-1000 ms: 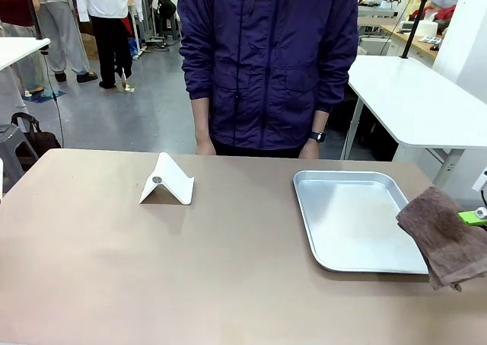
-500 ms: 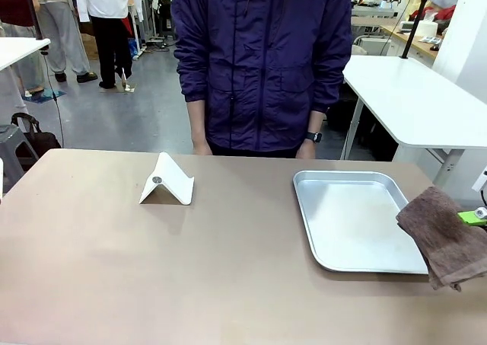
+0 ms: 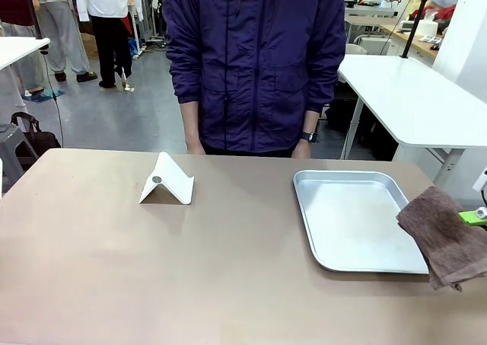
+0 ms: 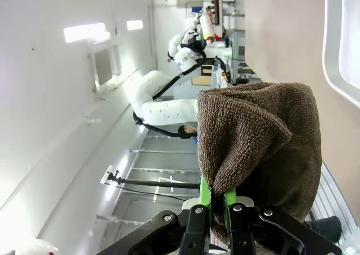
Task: Clean the surface of the table.
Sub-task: Return the Lint Roller and towel to their original positions.
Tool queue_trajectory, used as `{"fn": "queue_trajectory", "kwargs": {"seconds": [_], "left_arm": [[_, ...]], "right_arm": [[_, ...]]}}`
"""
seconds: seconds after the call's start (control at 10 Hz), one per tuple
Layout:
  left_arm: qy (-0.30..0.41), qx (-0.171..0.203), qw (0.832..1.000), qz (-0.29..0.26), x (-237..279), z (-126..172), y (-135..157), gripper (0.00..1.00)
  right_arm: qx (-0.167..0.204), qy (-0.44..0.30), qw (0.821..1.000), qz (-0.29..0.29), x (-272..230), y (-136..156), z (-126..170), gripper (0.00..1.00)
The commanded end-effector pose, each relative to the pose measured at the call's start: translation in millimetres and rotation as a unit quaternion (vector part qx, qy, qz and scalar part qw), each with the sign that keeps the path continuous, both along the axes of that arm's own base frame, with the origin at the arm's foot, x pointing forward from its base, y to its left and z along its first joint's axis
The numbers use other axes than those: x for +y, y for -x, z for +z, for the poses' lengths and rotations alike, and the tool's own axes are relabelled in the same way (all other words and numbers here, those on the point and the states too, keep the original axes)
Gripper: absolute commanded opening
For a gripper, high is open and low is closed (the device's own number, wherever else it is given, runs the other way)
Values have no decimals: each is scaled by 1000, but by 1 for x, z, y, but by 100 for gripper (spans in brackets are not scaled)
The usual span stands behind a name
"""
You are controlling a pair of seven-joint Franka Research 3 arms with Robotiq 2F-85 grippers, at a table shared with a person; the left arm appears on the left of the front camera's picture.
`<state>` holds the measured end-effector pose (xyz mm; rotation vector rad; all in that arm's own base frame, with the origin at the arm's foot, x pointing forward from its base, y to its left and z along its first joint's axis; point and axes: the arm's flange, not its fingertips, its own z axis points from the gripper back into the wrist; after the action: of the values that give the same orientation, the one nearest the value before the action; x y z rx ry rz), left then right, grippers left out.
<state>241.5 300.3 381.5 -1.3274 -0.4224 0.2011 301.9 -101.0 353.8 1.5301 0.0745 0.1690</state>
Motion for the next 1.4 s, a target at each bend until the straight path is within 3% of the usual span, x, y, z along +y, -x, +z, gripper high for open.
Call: {"fn": "queue_trajectory", "kwargs": {"seconds": [0.0,0.4,0.5,0.6,0.7,0.9,1.2,1.3], "left_arm": [[1,0,1000,-4,-2,2,2,22],[0,0,1000,0,0,0,0,22],[18,-34,999,-33,-30,24,-1,22],[28,-30,995,-87,-64,36,-1,22],[10,-2,996,-90,-99,46,-5,22],[-5,5,992,-125,-152,61,-13,22],[-79,33,996,29,-236,93,-40,22],[-104,7,994,22,-258,104,-50,22]], "right_arm": [[-2,-1,1000,2,-1,-1,2,10],[0,0,1000,0,0,0,0,10],[-24,16,1000,-8,22,-15,15,10],[-37,31,999,12,50,-28,32,10],[-37,59,998,9,83,-39,51,10],[-57,71,995,-41,151,-70,75,10],[-60,115,990,-61,229,-104,85,10],[-75,144,985,-51,253,-114,84,10]]}}
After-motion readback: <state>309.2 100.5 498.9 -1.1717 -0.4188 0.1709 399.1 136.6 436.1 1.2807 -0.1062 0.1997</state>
